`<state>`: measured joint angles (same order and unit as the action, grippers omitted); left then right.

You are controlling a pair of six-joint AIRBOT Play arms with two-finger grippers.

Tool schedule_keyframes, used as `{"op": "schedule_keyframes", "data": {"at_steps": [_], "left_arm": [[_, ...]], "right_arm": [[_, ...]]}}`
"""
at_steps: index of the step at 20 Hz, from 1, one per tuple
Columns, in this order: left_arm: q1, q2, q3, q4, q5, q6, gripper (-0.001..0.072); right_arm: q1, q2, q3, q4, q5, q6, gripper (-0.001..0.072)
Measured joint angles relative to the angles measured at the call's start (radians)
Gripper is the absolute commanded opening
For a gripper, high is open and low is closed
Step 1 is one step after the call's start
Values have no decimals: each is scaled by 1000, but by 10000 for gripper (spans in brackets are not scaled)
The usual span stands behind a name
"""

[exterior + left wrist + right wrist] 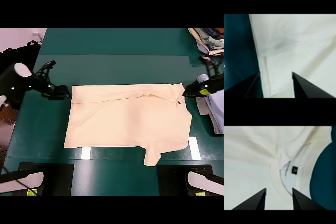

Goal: Fold the shirts.

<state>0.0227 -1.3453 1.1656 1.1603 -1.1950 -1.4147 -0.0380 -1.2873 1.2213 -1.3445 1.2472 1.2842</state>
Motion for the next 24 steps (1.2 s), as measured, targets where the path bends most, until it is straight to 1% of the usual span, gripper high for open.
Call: {"op": "schedule_keyframes", "data": {"at_steps": [3,5,8,10,13,16,24], "left_arm": [[-2,139,-109,40,-67,-24,475],[-2,243,-222,53,-97,-52,475],[-2,390,-407,61,-119,-96,475],[-2,455,-509,55,-123,-112,476],[-2,500,-616,34,-121,-122,475],[-2,517,-682,16,-90,-121,475],[-2,527,-790,-89,-30,-69,473]], "right_arm": [[-67,108,-59,93,40,-10,381],[-101,181,-120,137,54,-15,384],[-121,280,-222,172,67,-19,388],[-119,333,-278,187,74,-20,388],[-110,383,-325,197,96,-19,388],[-108,391,-323,209,137,-13,388],[-109,374,-297,224,187,8,387]]}}
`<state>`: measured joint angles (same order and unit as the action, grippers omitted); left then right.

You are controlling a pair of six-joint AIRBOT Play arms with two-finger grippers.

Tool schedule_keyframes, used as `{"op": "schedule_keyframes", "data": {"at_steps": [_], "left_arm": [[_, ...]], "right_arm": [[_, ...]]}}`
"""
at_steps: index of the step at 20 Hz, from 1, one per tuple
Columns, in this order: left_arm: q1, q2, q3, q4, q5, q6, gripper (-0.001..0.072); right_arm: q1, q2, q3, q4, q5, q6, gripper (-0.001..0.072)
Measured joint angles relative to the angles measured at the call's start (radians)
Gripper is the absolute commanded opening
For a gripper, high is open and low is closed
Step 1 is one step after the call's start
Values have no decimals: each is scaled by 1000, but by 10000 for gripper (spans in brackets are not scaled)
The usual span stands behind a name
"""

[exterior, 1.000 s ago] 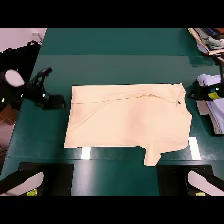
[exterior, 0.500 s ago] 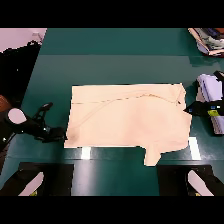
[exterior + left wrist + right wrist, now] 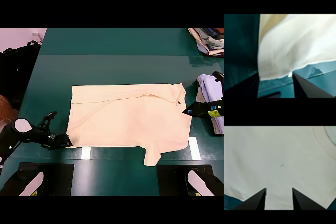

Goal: Fold the shirts.

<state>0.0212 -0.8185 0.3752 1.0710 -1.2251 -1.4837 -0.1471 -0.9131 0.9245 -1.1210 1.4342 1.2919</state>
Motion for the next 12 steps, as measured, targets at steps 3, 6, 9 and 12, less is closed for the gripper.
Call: {"op": "schedule_keyframes", "data": {"at_steps": [3,6,9,12], "left_arm": [[0,-1,-13,-6,31,10,31],[0,-1,-11,-3,48,17,22],[0,0,28,-8,45,21,22],[0,0,93,-13,29,24,22]], "right_arm": [[-4,-1,1,-16,8,4,387],[-6,-2,1,-63,30,7,387],[-6,2,-16,-145,70,27,388],[-6,23,-101,-222,95,53,389]]}}
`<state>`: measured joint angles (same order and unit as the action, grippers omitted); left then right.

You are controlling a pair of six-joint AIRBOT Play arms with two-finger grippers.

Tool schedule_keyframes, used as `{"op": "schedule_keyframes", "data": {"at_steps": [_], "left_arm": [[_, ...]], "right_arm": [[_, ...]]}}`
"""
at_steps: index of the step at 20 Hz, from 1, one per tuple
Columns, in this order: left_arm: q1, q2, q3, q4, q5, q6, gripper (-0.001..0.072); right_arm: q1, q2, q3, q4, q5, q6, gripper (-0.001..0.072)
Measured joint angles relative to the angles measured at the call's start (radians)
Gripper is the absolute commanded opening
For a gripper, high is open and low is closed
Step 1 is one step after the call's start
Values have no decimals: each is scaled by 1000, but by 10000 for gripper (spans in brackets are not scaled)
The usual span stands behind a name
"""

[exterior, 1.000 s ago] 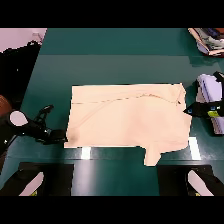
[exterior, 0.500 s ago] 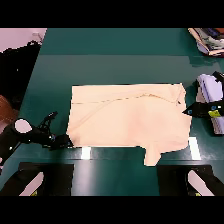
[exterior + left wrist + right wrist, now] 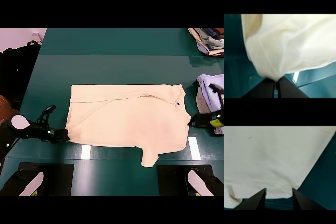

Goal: Fold the shirts.

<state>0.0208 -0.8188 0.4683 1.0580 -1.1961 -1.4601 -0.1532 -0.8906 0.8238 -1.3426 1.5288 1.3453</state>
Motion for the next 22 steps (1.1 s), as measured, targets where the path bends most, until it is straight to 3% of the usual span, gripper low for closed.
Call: {"op": "schedule_keyframes", "data": {"at_steps": [4,6,9,10,13,15,17,18,22], "left_arm": [[0,0,58,-2,-8,2,23],[0,0,70,-3,-8,2,23],[0,0,77,-4,-7,2,23],[0,0,79,-5,-4,2,23],[0,0,81,-4,0,2,22],[0,0,81,-5,4,2,23],[0,0,81,-4,4,3,23],[0,0,81,-4,4,8,22],[0,0,105,13,-23,29,21]], "right_arm": [[0,20,-160,-43,5,27,389],[0,24,-221,-51,-2,41,583],[0,25,-274,-57,-23,59,564],[0,25,-284,-56,-35,61,491],[0,24,-299,-9,-80,66,394],[0,24,-304,35,-113,66,286],[0,24,-306,57,-131,66,48],[0,24,-306,67,-135,64,12],[0,57,-301,78,-130,31,11]]}}
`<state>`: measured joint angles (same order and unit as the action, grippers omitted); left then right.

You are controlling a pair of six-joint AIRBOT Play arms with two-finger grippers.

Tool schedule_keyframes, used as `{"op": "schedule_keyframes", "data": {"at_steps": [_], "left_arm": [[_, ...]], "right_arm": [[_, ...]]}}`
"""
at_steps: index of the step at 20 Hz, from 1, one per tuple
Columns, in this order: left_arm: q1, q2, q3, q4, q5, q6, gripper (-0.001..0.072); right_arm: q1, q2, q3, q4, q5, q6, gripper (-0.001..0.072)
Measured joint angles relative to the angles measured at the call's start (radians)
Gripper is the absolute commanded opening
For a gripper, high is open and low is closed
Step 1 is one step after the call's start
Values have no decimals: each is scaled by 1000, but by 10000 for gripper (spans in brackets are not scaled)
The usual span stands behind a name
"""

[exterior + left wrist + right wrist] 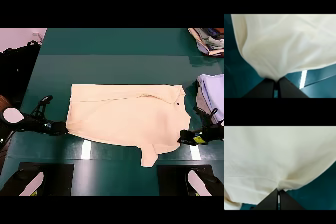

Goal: Fold the shirts.

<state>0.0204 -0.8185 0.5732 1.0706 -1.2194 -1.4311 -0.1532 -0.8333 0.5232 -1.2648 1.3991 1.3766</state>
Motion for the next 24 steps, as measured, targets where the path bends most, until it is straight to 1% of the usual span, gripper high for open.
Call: {"op": "schedule_keyframes", "data": {"at_steps": [4,7,9,11,13,15,18,21,24], "left_arm": [[0,20,107,47,-97,4,21],[0,107,159,64,-168,-16,21],[0,183,175,66,-239,-40,22],[0,237,184,65,-296,-55,21],[0,255,188,64,-311,-61,21],[0,237,191,63,-282,-63,22],[0,138,192,61,-155,-60,22],[0,-16,204,51,-8,-50,22],[0,-195,266,41,90,-21,23]], "right_arm": [[0,117,77,-43,85,-11,11],[0,222,156,-70,186,-15,10],[0,279,209,-81,249,-15,10],[0,301,262,-85,286,-16,10],[0,278,320,-86,291,-16,10],[3,212,378,-89,266,-17,10],[48,55,476,-91,197,-34,10],[116,-140,584,-94,109,-44,10],[164,-334,699,-95,31,-48,10]]}}
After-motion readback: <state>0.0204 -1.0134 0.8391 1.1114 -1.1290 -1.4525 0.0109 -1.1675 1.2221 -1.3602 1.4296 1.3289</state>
